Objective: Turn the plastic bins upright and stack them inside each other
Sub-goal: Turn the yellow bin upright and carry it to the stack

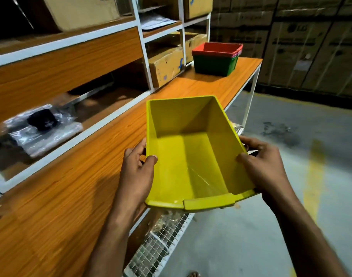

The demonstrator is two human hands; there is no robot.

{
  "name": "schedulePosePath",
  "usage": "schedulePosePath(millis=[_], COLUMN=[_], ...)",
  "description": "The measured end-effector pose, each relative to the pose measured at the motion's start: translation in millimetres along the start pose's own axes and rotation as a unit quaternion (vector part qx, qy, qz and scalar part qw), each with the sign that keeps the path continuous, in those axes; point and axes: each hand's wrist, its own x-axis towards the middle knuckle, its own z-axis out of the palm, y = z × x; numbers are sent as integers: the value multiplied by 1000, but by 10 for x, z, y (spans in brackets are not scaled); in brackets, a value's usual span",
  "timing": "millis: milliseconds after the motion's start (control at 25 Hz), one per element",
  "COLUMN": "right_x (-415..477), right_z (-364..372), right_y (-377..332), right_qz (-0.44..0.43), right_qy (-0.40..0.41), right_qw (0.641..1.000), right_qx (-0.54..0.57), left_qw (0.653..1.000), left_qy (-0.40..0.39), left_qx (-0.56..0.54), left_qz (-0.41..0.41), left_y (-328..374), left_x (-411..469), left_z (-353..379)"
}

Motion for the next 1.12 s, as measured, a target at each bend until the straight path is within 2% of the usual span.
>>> schedulePosePath(millis=[240,360,520,680,760,920,1000,1120], right_x=[1238,1921,2819,3618,4047,5257,5908,6954], right_z=[-283,-512,-694,-877,-1023,-1338,-1429,-1384], right_y=[120,170,193,178,149,155,194,320], right_qz=[-16,-81,-228,-315,-353,-340,-312,-257], right_qy=[74,118,143,122,101,55,36,-21], right_qw=[996,987,950,904,887,906,920,944], right_qx=[-47,-74,-159,-263,-278,-244,-234,-208], left_qw=[996,993,998,999,996,986,983,979], left_qy=[-14,-1,16,39,69,143,165,139], left_qx=[-19,-5,13,-29,-51,-70,-79,-120], left_qz=[89,120,67,12,-24,-42,3,89], left_y=[274,300,85,-331,-259,614,1018,1657], left_x=[1073,1565,2374,3156,3332,3575,3818,4219], left_z=[1058,1725,2809,3825,4174,4547,4634,4742])
